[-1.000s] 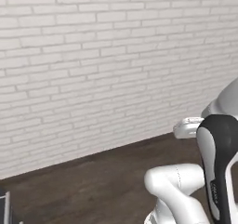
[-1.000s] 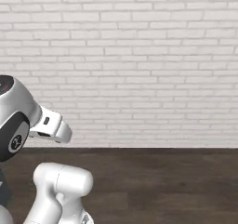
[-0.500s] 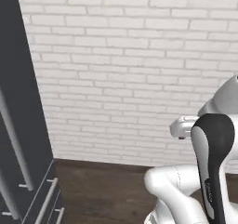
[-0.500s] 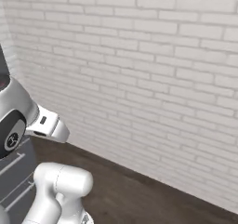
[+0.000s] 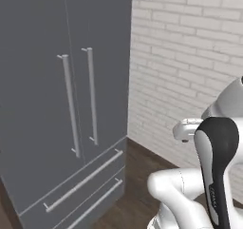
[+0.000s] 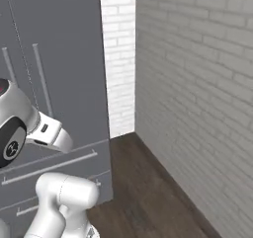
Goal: Navigate to the fridge.
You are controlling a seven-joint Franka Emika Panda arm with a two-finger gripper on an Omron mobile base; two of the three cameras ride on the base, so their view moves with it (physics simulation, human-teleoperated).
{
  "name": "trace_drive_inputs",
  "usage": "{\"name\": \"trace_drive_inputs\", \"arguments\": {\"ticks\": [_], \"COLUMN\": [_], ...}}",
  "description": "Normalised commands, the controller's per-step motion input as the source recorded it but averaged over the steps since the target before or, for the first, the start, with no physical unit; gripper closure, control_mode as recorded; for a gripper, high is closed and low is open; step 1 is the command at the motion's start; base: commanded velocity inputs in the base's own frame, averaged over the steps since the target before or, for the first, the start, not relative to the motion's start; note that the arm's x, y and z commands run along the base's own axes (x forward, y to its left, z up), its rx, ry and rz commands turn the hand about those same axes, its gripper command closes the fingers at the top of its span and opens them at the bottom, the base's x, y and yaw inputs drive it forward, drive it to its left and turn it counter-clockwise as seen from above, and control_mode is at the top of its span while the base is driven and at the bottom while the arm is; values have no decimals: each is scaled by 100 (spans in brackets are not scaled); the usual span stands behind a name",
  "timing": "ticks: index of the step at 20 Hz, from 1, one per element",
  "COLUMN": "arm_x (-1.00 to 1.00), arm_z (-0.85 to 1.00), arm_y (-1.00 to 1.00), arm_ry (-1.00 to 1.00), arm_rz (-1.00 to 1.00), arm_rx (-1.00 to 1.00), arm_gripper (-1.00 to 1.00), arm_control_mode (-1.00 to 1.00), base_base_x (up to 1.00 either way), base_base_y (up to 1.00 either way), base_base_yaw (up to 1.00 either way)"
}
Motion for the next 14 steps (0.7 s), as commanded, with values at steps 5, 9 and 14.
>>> {"name": "trace_drive_inputs", "arguments": {"ticks": [5,9,14], "arm_x": [0,0,0], "arm_z": [0,0,0], "arm_y": [0,0,0], "arm_ry": [0,0,0], "arm_rz": [0,0,0], "arm_rx": [0,0,0], "arm_gripper": [-100,-100,-100], "arm_control_mode": [100,100,100], "base_base_x": [17,46,74], "base_base_y": [-1,-13,-46], "base_base_yaw": [96,86,50]}}
